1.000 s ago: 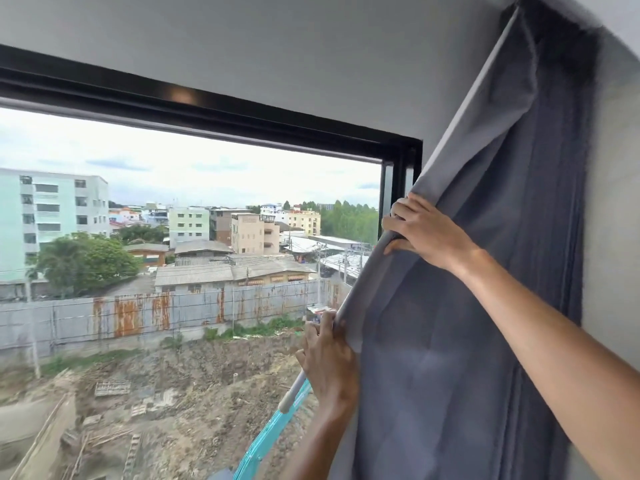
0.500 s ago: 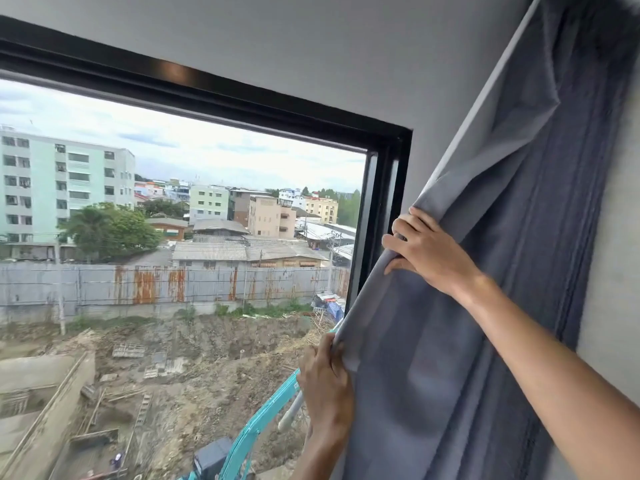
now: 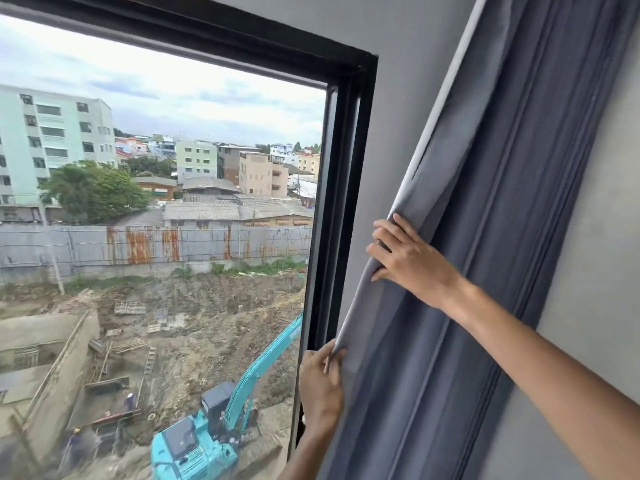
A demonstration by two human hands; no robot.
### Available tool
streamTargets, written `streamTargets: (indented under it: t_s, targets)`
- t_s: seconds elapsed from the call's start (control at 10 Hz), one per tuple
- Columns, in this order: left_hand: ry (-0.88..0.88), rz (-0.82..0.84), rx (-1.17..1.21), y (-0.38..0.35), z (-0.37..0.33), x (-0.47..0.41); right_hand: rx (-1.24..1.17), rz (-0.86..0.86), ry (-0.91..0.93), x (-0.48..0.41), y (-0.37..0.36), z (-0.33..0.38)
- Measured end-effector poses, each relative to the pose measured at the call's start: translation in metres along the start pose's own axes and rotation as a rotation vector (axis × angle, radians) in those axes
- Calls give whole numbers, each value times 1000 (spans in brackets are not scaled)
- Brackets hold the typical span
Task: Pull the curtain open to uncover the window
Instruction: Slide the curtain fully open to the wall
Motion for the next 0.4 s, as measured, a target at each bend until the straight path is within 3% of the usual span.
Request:
streamTargets:
  t_s: [0.2, 0.4]
  targets:
    - [-144, 164, -276, -7, -8, 5, -180, 23, -161, 28, -5, 4]
    - [-307, 171, -564, 41, -13, -12, -521, 28, -393, 46, -28, 21]
Point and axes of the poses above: each hand's wrist, its own x-axis away from the middle knuckle, its own y-axis out of the back of the hand, z = x × y, the point moved 10 cm from there along -x, towards the middle knuckle, and after that the axes turned 9 degrees about -x, right-handed, at the moved point
